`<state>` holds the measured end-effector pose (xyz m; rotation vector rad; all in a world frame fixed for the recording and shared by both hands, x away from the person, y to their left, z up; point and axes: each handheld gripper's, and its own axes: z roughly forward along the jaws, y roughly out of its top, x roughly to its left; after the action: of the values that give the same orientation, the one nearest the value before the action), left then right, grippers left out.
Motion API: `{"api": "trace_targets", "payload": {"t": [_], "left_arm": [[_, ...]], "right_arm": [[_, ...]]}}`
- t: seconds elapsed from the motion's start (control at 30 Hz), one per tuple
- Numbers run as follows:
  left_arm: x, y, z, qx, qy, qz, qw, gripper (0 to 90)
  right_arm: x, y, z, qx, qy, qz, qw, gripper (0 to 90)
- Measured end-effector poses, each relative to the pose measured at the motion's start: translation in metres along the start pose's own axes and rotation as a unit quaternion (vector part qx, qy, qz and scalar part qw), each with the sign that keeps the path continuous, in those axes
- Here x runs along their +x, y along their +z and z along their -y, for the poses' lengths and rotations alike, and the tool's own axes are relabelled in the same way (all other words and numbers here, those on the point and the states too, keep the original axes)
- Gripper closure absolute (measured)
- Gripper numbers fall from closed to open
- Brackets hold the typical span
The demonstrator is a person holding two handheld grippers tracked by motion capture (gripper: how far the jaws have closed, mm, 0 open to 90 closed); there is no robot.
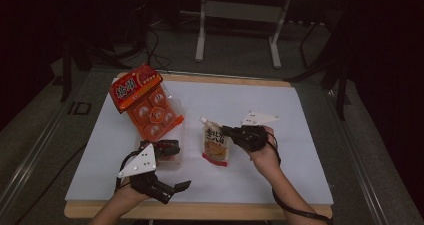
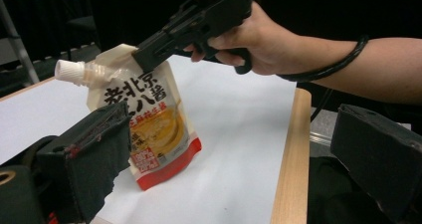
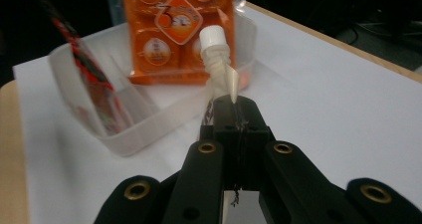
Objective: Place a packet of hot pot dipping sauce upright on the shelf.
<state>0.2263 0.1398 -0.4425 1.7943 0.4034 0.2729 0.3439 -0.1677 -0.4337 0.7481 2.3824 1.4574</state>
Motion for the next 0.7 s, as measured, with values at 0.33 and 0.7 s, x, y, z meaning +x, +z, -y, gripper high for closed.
{"api": "trace_targets", "payload": {"t": [0.33,0.7], "left_arm": [[0.000,0.001,-0.001,-0.001,-0.001,0.000,1.0000,3.1],[0.003,0.001,-0.010,-0.011,-0.003,0.001,0.9999,3.1]], "right_arm": [[0.017,-0.013,-0.011,-0.021,-0.021,-0.017,0.9994,89.8],[0.034,-0.033,-0.030,-0.048,-0.040,-0.037,0.9974,89.8]]}}
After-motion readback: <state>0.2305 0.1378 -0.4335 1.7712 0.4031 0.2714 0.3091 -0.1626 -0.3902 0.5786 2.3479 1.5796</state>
